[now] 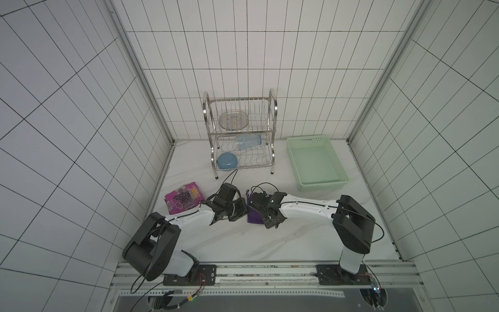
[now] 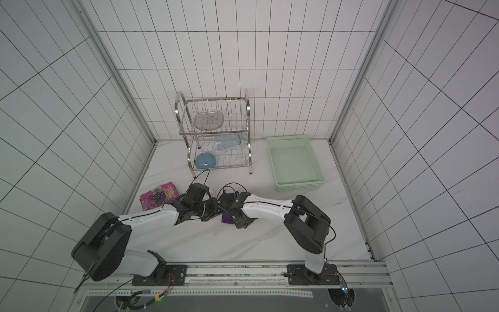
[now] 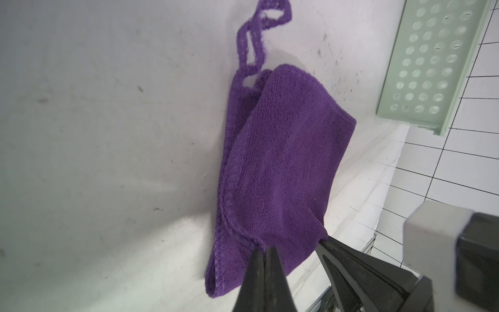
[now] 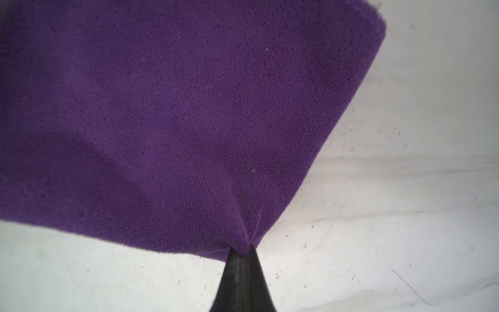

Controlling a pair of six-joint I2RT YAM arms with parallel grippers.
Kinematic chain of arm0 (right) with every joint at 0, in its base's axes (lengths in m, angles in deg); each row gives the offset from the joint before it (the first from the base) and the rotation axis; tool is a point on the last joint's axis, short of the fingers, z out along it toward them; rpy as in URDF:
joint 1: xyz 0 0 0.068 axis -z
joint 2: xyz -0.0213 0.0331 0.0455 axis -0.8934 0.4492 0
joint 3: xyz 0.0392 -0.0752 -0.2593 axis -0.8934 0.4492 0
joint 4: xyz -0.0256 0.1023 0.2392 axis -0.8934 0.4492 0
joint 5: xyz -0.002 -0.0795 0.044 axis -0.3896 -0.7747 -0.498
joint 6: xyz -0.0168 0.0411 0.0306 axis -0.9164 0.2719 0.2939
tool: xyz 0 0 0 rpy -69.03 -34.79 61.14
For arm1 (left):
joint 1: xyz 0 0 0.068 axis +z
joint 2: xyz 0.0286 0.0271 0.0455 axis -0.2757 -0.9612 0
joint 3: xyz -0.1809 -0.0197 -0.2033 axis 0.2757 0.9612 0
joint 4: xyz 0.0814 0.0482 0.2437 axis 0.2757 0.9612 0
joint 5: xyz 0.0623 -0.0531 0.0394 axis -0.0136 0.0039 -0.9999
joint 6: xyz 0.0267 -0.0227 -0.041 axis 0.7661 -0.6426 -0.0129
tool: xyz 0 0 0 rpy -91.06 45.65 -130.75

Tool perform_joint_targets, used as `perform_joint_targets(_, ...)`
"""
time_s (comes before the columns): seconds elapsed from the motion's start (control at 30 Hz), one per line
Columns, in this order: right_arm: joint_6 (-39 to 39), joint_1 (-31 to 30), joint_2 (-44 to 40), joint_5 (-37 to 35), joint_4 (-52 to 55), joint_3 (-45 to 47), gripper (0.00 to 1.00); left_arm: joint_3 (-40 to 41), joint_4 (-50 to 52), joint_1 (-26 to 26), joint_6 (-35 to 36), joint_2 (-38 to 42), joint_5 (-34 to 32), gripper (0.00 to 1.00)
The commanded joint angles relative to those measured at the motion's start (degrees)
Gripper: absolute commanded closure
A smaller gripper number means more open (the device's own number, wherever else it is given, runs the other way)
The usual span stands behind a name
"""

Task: Fold the square dishcloth
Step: Smooth out the cleaning item at the center of the board.

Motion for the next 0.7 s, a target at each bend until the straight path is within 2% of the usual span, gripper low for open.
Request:
perform_joint_targets(0.0, 1.9, 0.1, -2.4, -3.4, 1.4, 1.3, 0.99, -1.2, -1.1, -0.5, -1.1, 1.9, 0.3, 1.00)
perform_joint_targets(0.23, 3.4, 0.8, -6.1, -5.1, -0.5, 4.4, 0.96, -0.9, -2.7, -2.2, -3.6, 3.3, -0.9, 1.00)
perform_joint_targets(0.67, 4.4, 1.8, -7.8, -3.0, -3.5, 8.9, 0.93, 1.0, -9.2, -8.1, -9.0, -1.4, -4.0, 1.00)
